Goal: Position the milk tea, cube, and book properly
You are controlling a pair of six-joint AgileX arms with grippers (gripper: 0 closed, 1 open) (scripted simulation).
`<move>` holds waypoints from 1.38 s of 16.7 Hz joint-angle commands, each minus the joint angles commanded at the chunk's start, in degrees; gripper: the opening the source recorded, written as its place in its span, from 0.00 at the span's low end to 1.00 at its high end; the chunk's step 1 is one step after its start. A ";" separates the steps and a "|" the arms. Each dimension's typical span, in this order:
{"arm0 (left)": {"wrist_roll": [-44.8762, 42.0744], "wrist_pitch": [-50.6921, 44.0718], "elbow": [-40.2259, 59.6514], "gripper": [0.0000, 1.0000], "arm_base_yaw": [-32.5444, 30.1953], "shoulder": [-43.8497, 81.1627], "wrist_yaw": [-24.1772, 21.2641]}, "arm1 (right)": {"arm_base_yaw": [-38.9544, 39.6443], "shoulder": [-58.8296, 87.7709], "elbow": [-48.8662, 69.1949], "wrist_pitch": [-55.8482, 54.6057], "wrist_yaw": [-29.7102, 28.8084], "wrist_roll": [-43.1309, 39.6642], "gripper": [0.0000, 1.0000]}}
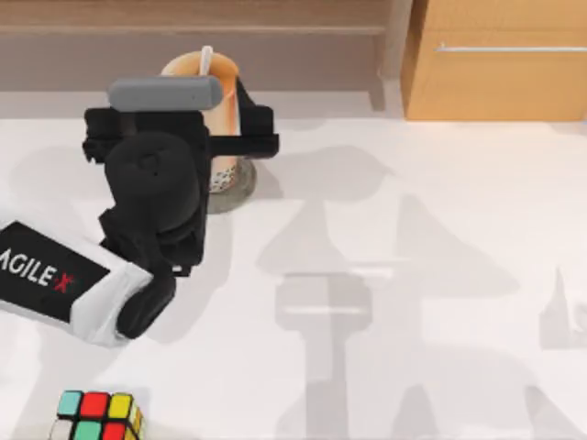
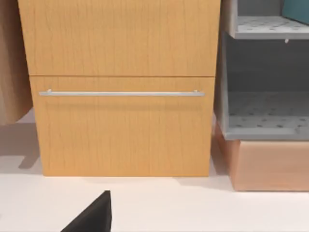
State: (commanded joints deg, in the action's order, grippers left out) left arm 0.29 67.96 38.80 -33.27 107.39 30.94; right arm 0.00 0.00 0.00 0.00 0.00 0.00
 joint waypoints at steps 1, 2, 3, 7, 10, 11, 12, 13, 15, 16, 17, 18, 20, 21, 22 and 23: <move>0.00 -0.93 -0.27 1.00 -0.22 -0.90 0.24 | 0.00 0.00 0.00 0.00 0.00 0.00 1.00; 0.00 -1.28 -0.41 1.00 -0.33 -1.26 0.37 | 0.00 0.00 0.00 0.00 0.00 0.00 1.00; 0.00 -1.28 -0.41 1.00 -0.33 -1.26 0.37 | 0.00 0.00 0.00 0.00 0.00 0.00 1.00; 0.11 -1.36 -0.06 1.00 -0.11 -1.07 0.37 | 0.00 0.00 0.00 0.00 0.00 0.00 1.00; 1.49 -4.55 0.62 1.00 -1.60 -1.80 0.83 | 0.00 0.00 0.00 0.00 0.00 0.00 1.00; 2.21 -6.51 0.74 1.00 -2.29 -2.50 0.67 | 0.00 0.00 0.00 0.00 0.00 0.00 1.00; 2.99 -8.81 0.74 1.00 -2.91 -3.34 0.32 | 0.00 0.00 0.00 0.00 0.00 0.00 1.00; 3.79 -11.37 0.66 1.00 -3.49 -4.29 -0.19 | 0.00 0.00 0.00 0.00 0.00 0.00 1.00; 5.43 -17.66 0.49 1.00 -3.96 -7.13 -1.54 | 0.00 0.00 0.00 0.00 0.00 0.00 1.00; 6.25 -21.19 0.49 1.00 -4.17 -8.78 -2.28 | 0.00 0.00 0.00 0.00 0.00 0.00 1.00; 7.04 -24.92 0.53 1.00 -4.41 -10.41 -3.07 | 0.00 0.00 0.00 0.00 0.00 0.00 1.00; 7.81 -28.69 0.59 1.00 -4.66 -11.98 -3.88 | 0.00 0.00 0.00 0.00 0.00 0.00 1.00; 9.17 -35.42 0.67 1.00 -4.98 -14.35 -5.39 | 0.00 0.00 0.00 0.00 0.00 0.00 1.00; 9.79 -38.52 0.69 1.00 -5.04 -15.29 -6.07 | 0.00 0.00 0.00 0.00 0.00 0.00 1.00; 10.37 -41.56 0.72 1.00 -4.98 -16.26 -6.70 | 0.00 0.00 0.00 0.00 0.00 0.00 1.00; 10.93 -44.65 0.76 1.00 -4.87 -17.23 -7.31 | 0.00 0.00 0.00 0.00 0.00 0.00 1.00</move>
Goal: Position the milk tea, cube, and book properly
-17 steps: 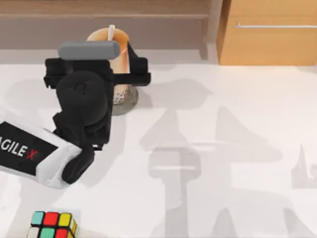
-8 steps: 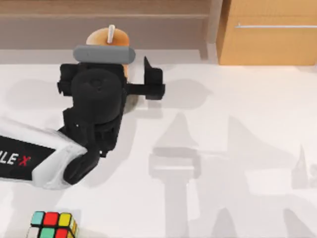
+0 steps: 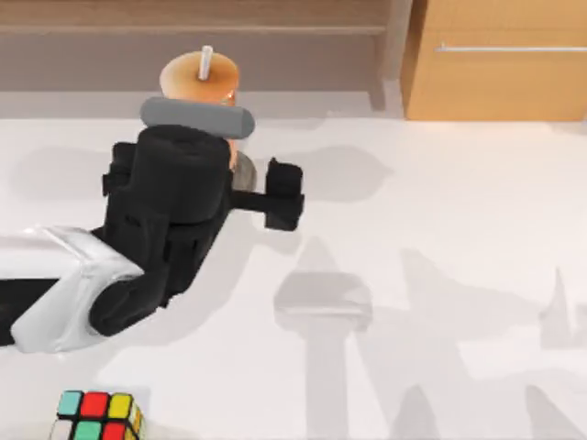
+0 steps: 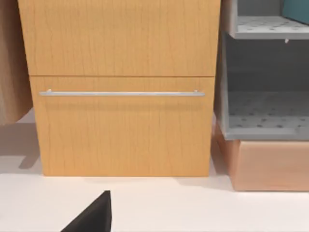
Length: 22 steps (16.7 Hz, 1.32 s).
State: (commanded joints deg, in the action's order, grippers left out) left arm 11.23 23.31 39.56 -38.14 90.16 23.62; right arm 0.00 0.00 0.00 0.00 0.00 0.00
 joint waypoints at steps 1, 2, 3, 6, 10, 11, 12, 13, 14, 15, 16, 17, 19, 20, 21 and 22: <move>0.56 -3.25 0.07 1.00 0.19 -0.92 -0.59 | 0.00 0.00 0.00 0.00 0.00 0.00 1.00; 1.12 -6.49 0.16 1.00 0.43 -1.78 -1.18 | 0.00 0.00 0.00 0.00 0.00 0.00 1.00; 1.69 -9.74 0.26 1.00 0.69 -2.59 -1.75 | 0.00 0.00 0.00 0.00 0.00 0.00 1.00; 3.49 -19.46 0.70 1.00 1.60 -4.76 -3.58 | 0.00 0.00 0.00 0.00 0.00 0.00 1.00; 6.14 -32.02 2.23 1.00 2.18 -7.92 -7.19 | 0.00 0.00 0.00 0.00 0.00 0.00 1.00; 6.81 -35.24 2.73 1.00 2.26 -8.74 -8.24 | 0.00 0.00 0.00 0.00 0.00 0.00 1.00; 7.47 -38.20 3.21 1.00 2.37 -9.50 -9.26 | 0.00 0.00 0.00 0.00 0.00 0.00 1.00; 8.12 -41.09 3.68 1.00 2.50 -10.23 -10.27 | 0.00 0.00 0.00 0.00 0.00 0.00 1.00; 8.76 -43.87 4.13 1.00 2.65 -10.92 -11.26 | 0.00 0.00 0.00 0.00 0.00 0.00 1.00; 9.40 -47.09 4.55 1.00 2.83 -11.56 -12.22 | 0.00 0.00 0.00 0.00 0.00 0.00 1.00; 10.04 -50.52 4.94 1.00 3.02 -12.17 -13.16 | 0.00 0.00 0.00 0.00 0.00 0.00 1.00; 10.67 -54.38 5.28 1.00 3.23 -12.73 -14.04 | 0.00 0.00 0.00 0.00 0.00 0.00 1.00; 11.91 -62.89 5.87 1.00 3.66 -13.47 -15.67 | 0.00 0.00 0.00 0.00 0.00 0.00 1.00; 12.55 -67.51 6.20 1.00 3.84 -13.92 -16.46 | 0.00 0.00 0.00 0.00 0.00 0.00 1.00; 13.23 -71.96 6.57 1.00 3.98 -14.44 -17.30 | 0.00 0.00 0.00 0.00 0.00 0.00 1.00; 13.97 -76.05 7.06 1.00 4.07 -15.11 -18.26 | 0.00 0.00 0.00 0.00 0.00 0.00 1.00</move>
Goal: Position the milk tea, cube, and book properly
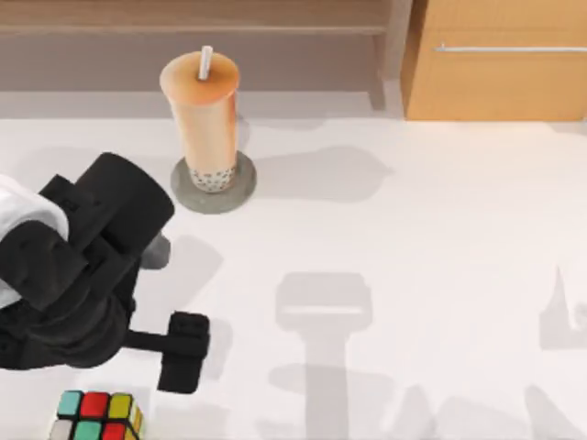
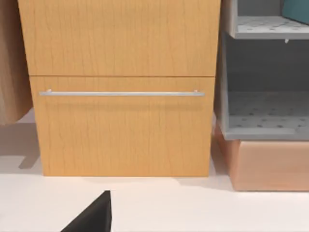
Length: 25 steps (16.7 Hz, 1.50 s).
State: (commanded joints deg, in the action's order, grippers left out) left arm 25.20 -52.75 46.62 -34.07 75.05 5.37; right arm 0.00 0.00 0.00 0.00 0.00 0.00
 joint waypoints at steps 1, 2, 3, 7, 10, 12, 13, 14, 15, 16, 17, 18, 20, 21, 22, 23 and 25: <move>0.74 -3.63 0.46 1.00 0.09 -0.93 -1.02 | 0.00 0.00 0.00 0.00 0.00 0.00 1.00; 1.46 -7.00 0.87 1.00 0.19 -1.98 -2.06 | 0.00 0.00 0.00 0.00 0.00 0.00 1.00; 2.01 -9.73 1.05 1.00 0.45 -3.18 -3.04 | 0.00 0.00 0.00 0.00 0.00 0.00 1.00; 2.96 -15.55 0.85 1.00 1.66 -5.86 -5.42 | 0.00 0.00 0.00 0.00 0.00 0.00 1.00; 2.96 -15.55 0.85 1.00 1.66 -5.86 -5.42 | 0.00 0.00 0.00 0.00 0.00 0.00 1.00; 2.91 -15.44 0.83 1.00 1.44 -5.66 -5.34 | 0.00 0.00 0.00 0.00 0.00 0.00 1.00; 2.93 -15.25 0.67 1.00 1.48 -5.62 -5.36 | 0.00 0.00 0.00 0.00 0.00 0.00 1.00; 2.96 -14.47 0.02 1.00 1.58 -5.44 -5.40 | 0.00 0.00 0.00 0.00 0.00 0.00 1.00; 2.95 -13.10 -1.04 1.00 1.67 -5.10 -5.42 | 0.00 0.00 0.00 0.00 0.00 0.00 1.00; 2.91 -11.20 -2.40 1.00 1.72 -4.63 -5.42 | 0.00 0.00 0.00 0.00 0.00 0.00 1.00; 2.85 -8.91 -3.95 1.00 1.76 -4.05 -5.41 | 0.00 0.00 0.00 0.00 0.00 0.00 1.00; 2.79 -6.44 -5.59 1.00 1.79 -3.44 -5.41 | 0.00 0.00 0.00 0.00 0.00 0.00 1.00; 2.70 -2.12 -8.62 1.00 1.86 -2.31 -5.40 | 0.00 0.00 0.00 0.00 0.00 0.00 1.00; 2.68 -0.78 -9.72 1.00 1.88 -1.88 -5.40 | 0.00 0.00 0.00 0.00 0.00 0.00 1.00; 2.67 -0.04 -10.36 1.00 1.88 -1.61 -5.40 | 0.00 0.00 0.00 0.00 0.00 0.00 1.00; 2.67 0.11 -10.50 1.00 1.88 -1.55 -5.40 | 0.00 0.00 0.00 0.00 0.00 0.00 1.00; 2.67 0.11 -10.50 1.00 1.88 -1.55 -5.40 | 0.00 0.00 0.00 0.00 0.00 0.00 1.00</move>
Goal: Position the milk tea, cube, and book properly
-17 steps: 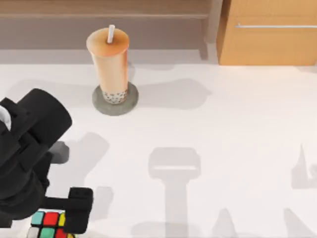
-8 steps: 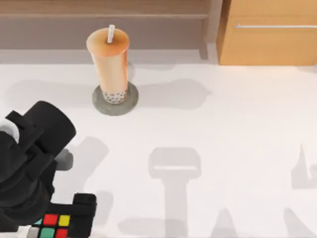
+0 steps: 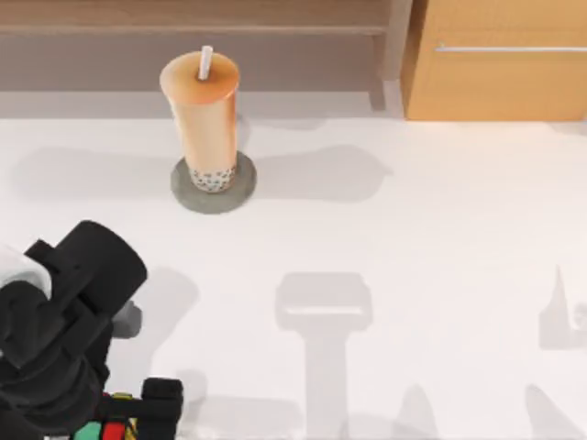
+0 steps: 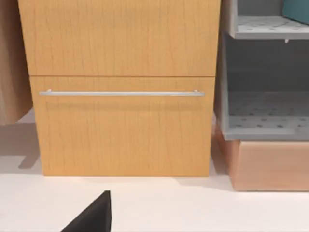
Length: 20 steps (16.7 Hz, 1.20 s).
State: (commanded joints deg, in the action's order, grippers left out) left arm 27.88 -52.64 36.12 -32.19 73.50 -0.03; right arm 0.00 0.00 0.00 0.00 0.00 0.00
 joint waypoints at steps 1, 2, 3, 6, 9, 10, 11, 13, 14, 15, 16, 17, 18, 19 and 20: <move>0.00 0.00 0.00 1.00 0.00 0.00 0.00 | 0.00 0.00 0.00 0.00 0.00 0.00 1.00; 0.00 0.00 0.00 0.92 0.00 0.00 0.00 | 0.00 0.00 0.00 0.00 0.00 0.00 1.00; 0.00 0.00 0.00 0.85 0.00 0.00 0.00 | 0.00 0.00 0.00 0.00 0.00 0.00 1.00; 0.00 0.00 0.00 0.62 0.00 0.00 0.00 | 0.00 0.00 0.00 0.00 0.00 0.00 1.00; 0.00 0.00 0.00 0.40 0.00 0.00 0.00 | 0.00 0.00 0.00 0.00 0.00 0.00 1.00; 0.00 0.00 0.00 0.32 0.00 0.00 0.00 | 0.00 0.00 0.00 0.00 0.00 0.00 1.00; 0.00 0.00 0.00 0.25 0.00 0.00 0.00 | 0.00 0.00 0.00 0.00 0.00 0.00 1.00; 0.00 0.00 0.00 0.10 0.00 0.00 0.00 | 0.00 0.00 0.00 0.00 0.00 0.00 1.00; 0.00 0.00 0.00 0.02 0.00 0.00 0.00 | 0.00 0.00 0.00 0.00 0.00 0.00 1.00; 0.00 0.00 0.00 0.00 0.00 0.00 0.00 | 0.00 0.00 0.00 0.00 0.00 0.00 1.00; 0.00 0.00 0.00 0.00 0.00 0.00 0.00 | 0.00 0.00 0.00 0.00 0.00 0.00 1.00; 0.00 0.00 0.00 0.00 0.00 0.00 0.00 | 0.00 0.00 0.00 0.00 0.00 0.00 1.00; 0.00 0.00 0.00 0.00 0.00 0.00 0.00 | 0.00 0.00 0.00 0.00 0.00 0.00 1.00; 0.00 0.00 0.00 0.00 0.00 0.00 0.00 | 0.00 0.00 0.00 0.00 0.00 0.00 1.00; 0.00 0.00 0.00 0.00 0.00 0.00 0.00 | 0.00 0.00 0.00 0.00 0.00 0.00 1.00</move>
State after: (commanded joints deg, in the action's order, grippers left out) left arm 27.88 -52.64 36.12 -32.19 73.50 -0.03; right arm 0.00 0.00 0.00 0.00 0.00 0.00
